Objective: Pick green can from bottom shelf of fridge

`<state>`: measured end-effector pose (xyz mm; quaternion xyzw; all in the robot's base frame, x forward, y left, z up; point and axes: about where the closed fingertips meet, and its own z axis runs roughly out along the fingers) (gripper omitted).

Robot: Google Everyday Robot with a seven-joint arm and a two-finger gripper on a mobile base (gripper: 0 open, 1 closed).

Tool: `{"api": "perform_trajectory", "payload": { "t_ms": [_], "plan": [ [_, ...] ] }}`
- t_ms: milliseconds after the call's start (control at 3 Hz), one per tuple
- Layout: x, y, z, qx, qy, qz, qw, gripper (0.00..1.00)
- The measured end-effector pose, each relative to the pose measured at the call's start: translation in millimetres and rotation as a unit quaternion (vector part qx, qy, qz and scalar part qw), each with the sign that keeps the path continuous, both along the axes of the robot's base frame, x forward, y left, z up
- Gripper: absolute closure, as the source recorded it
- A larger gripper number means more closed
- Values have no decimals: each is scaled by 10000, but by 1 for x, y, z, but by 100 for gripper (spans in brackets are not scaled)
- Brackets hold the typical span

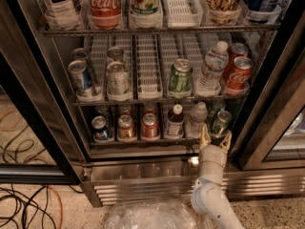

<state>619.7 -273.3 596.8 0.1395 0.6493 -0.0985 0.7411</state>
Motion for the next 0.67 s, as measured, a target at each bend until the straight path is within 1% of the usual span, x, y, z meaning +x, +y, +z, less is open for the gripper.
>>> {"api": "perform_trajectory", "payload": {
  "t_ms": [333, 667],
  "plan": [
    [11, 3, 0, -3, -14, 25, 10000, 30],
    [25, 4, 1, 13, -33, 31, 10000, 31]
  ]
}}
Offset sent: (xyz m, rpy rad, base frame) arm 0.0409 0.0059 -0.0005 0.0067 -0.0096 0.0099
